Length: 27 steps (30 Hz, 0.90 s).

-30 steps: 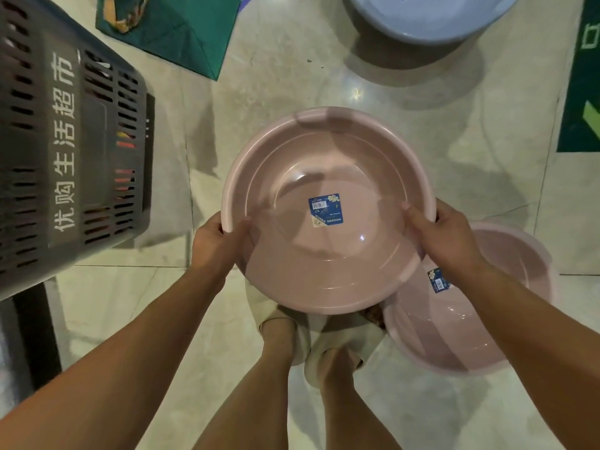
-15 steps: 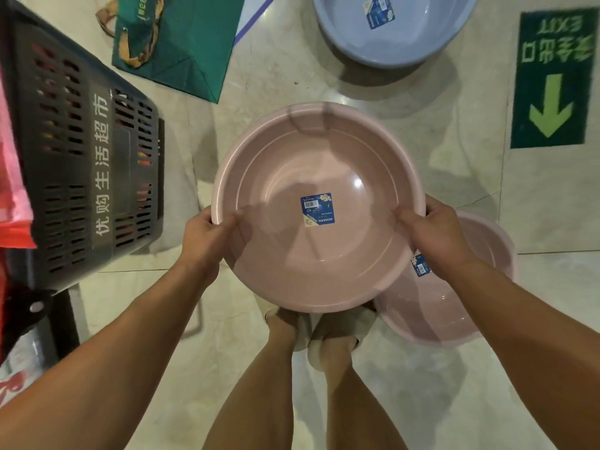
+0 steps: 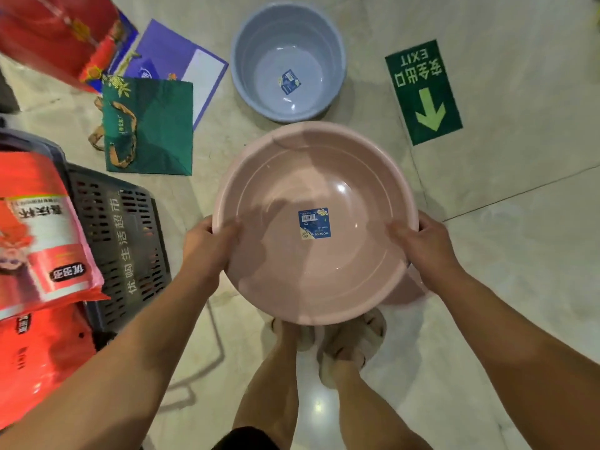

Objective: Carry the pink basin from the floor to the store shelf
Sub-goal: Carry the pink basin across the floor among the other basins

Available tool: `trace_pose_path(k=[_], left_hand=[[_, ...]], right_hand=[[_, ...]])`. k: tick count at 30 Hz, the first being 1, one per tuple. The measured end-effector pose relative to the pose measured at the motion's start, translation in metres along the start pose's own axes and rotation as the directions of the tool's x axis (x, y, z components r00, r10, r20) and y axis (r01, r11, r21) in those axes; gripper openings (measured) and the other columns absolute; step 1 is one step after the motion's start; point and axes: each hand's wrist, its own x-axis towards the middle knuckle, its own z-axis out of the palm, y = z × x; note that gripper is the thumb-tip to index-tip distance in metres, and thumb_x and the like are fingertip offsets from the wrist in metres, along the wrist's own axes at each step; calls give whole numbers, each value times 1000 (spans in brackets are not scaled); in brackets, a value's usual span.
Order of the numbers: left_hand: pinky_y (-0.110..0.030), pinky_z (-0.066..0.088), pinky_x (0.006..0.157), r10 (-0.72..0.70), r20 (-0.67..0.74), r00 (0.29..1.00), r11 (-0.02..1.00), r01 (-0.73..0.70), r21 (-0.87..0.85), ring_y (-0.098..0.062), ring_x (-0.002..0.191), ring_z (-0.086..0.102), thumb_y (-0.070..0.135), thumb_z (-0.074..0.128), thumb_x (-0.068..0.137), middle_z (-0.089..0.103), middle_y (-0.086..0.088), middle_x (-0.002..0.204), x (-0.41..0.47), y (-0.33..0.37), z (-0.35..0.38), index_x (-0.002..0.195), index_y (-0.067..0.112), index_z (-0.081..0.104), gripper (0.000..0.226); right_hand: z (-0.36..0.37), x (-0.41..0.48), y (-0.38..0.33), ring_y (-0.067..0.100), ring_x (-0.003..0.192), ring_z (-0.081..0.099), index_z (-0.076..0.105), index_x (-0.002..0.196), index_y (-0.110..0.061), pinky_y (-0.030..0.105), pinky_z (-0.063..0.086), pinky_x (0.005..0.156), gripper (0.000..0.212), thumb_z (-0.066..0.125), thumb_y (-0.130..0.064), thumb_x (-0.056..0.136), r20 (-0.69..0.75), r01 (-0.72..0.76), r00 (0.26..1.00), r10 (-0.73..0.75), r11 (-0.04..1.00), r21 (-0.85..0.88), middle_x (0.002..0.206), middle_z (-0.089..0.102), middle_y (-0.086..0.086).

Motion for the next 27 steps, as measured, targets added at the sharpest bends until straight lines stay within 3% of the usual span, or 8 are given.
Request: trace_pose_path(k=[2,5,10,13,16,22,25,27], left_hand=[[-57,64,67,15,18,1000,1000,-16,27,-39,89,74,25,72,84,77,-14,98,-8,9,12,93,23,71,10],[-42,60,58,46,43,998,996,-49,75,-35,88,73,23,74,86,75,-9,95,-15,16,37,101,20,71,16],[-54,64,76,74,101,992,991,-84,103,-36,91,72,19,72,89,75,-12,99,-31,17,92,89,24,68,6],[-45,62,76,74,126,989,990,-89,114,-31,86,69,15,71,91,73,-8,94,-43,11,126,88,24,69,10],[-49,60,80,64,123,990,984,-83,156,-30,84,67,20,72,85,74,-12,95,-50,2,157,89,21,71,5],[-41,55,64,60,133,989,975,-86,205,-30,78,65,26,73,87,71,-8,87,-49,-19,206,98,13,72,17],[-30,47,57,40,135,990,970,-71,234,-26,72,63,21,70,92,69,-6,86,-36,-34,225,107,9,71,19],[-33,51,60,23,143,989,963,-60,262,-28,75,64,20,68,90,70,-8,89,-23,-43,237,107,11,72,20]], right_hand=[[-17,-7,9,25,87,73,72,115,-23,40,60,74,27,71,-27,88,-8,0,1000,0,999,43,94,76,0],[-40,-10,31,22,94,71,70,124,-24,39,58,83,36,72,-28,88,-34,-24,999,28,994,107,103,75,-2],[-80,-6,81,24,95,72,71,123,-20,39,60,79,37,75,-28,87,-83,-95,990,117,969,226,103,75,1],[-105,-5,105,18,89,71,71,114,-24,29,56,70,23,73,-24,91,-87,-107,987,136,953,283,97,74,-4],[-127,-1,128,20,91,72,71,103,-29,31,56,72,13,72,-24,91,-83,-129,984,159,947,294,97,75,-4],[-150,17,174,24,92,73,72,101,-28,37,59,78,11,73,-27,90,-91,-154,977,192,936,317,96,75,-1],[-146,31,198,24,92,73,72,112,-23,37,59,80,22,72,-28,91,-104,-166,972,209,932,322,98,75,0],[-141,42,214,25,94,72,72,118,-19,39,59,82,28,71,-28,92,-113,-179,967,227,926,332,101,75,1]])
